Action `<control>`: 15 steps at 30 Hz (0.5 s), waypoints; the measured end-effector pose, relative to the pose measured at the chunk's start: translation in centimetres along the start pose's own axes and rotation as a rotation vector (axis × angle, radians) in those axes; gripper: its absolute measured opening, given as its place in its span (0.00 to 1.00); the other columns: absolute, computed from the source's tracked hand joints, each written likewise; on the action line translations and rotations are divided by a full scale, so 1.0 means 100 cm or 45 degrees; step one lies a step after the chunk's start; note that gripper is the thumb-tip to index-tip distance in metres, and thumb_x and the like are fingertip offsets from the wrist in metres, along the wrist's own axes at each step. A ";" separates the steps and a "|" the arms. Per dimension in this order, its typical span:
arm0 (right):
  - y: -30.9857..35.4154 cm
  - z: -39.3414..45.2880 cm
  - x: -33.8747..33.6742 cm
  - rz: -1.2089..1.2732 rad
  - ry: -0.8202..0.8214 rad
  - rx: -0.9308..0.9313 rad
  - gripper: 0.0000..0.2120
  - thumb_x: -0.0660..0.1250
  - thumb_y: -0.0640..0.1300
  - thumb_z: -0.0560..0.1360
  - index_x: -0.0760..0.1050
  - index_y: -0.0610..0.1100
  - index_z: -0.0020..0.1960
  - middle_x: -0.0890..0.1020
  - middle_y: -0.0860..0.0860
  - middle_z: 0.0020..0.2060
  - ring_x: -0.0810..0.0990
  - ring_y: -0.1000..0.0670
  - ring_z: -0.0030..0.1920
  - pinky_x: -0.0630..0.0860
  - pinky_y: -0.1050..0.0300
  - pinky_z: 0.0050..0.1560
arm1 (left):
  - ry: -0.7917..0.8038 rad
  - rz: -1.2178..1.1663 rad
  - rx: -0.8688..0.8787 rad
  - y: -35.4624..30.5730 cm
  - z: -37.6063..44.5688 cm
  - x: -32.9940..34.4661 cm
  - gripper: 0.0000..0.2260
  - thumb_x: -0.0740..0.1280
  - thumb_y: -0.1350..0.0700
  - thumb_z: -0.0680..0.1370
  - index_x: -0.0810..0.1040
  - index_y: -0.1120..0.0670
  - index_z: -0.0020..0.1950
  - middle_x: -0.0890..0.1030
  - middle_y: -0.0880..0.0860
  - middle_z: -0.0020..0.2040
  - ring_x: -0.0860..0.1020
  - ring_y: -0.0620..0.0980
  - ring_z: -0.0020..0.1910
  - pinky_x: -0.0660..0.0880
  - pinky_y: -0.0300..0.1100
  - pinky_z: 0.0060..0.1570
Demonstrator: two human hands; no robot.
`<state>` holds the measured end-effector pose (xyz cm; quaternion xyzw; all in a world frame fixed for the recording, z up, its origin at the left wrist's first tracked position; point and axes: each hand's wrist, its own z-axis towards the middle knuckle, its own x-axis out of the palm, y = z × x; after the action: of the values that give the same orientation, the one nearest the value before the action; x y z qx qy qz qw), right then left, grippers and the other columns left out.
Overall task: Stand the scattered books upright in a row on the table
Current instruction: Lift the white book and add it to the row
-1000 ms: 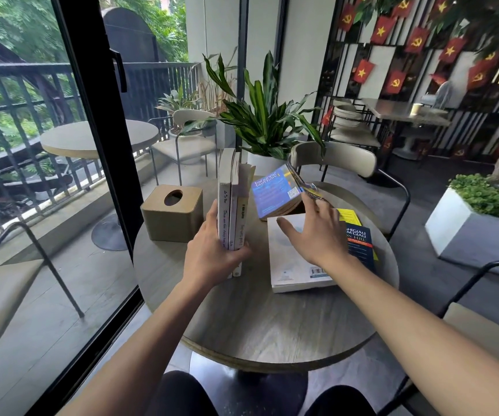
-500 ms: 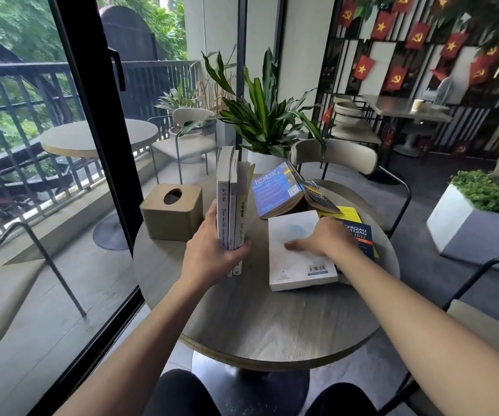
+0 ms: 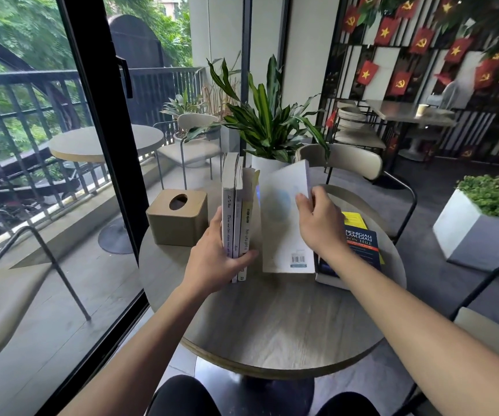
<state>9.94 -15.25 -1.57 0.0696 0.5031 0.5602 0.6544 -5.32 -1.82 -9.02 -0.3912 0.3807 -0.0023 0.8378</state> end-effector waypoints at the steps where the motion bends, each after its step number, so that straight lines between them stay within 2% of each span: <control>1: 0.005 -0.001 0.002 -0.019 -0.066 -0.085 0.12 0.58 0.50 0.81 0.63 0.44 0.43 0.73 0.50 0.34 0.68 0.45 0.35 0.55 0.50 0.33 | 0.000 0.006 0.001 0.000 0.000 0.000 0.43 0.72 0.34 0.66 0.61 0.47 0.75 0.68 0.44 0.71 0.73 0.47 0.64 0.75 0.52 0.58; 2: 0.007 0.000 0.005 -0.025 -0.119 -0.161 0.11 0.59 0.51 0.81 0.63 0.45 0.45 0.74 0.50 0.34 0.70 0.45 0.35 0.55 0.51 0.32 | -0.001 0.011 0.007 0.001 0.000 0.000 0.43 0.72 0.34 0.66 0.61 0.47 0.76 0.68 0.44 0.71 0.73 0.47 0.63 0.75 0.52 0.58; 4: 0.010 0.001 0.013 -0.028 -0.168 -0.266 0.11 0.59 0.52 0.80 0.66 0.44 0.49 0.79 0.47 0.36 0.77 0.41 0.35 0.63 0.53 0.30 | -0.005 0.003 0.023 0.000 0.000 0.000 0.42 0.72 0.35 0.66 0.61 0.47 0.76 0.70 0.44 0.68 0.74 0.46 0.61 0.75 0.49 0.57; 7: 0.012 -0.002 0.024 -0.086 -0.173 -0.348 0.13 0.59 0.53 0.80 0.68 0.43 0.55 0.83 0.44 0.40 0.81 0.38 0.39 0.74 0.48 0.33 | 0.003 -0.024 0.046 -0.002 0.000 -0.002 0.41 0.73 0.38 0.66 0.61 0.47 0.75 0.72 0.43 0.64 0.74 0.46 0.59 0.75 0.45 0.53; 11: 0.017 -0.008 0.027 -0.064 -0.118 -0.423 0.12 0.60 0.54 0.80 0.65 0.46 0.56 0.83 0.47 0.42 0.82 0.37 0.40 0.76 0.45 0.35 | 0.022 -0.050 0.050 -0.003 0.000 -0.004 0.43 0.74 0.38 0.67 0.59 0.48 0.76 0.73 0.45 0.66 0.74 0.46 0.61 0.75 0.46 0.56; 15: 0.023 -0.011 0.024 0.060 0.092 -0.383 0.14 0.65 0.48 0.77 0.65 0.44 0.59 0.82 0.46 0.43 0.81 0.38 0.42 0.76 0.46 0.41 | 0.024 -0.059 0.066 -0.003 0.001 -0.005 0.41 0.75 0.42 0.66 0.62 0.48 0.75 0.73 0.43 0.63 0.74 0.46 0.60 0.75 0.45 0.54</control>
<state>7.26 -13.01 -1.96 -0.0374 0.4350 0.6466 0.6255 -5.50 -1.87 -8.47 -0.3781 0.3794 -0.0352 0.8437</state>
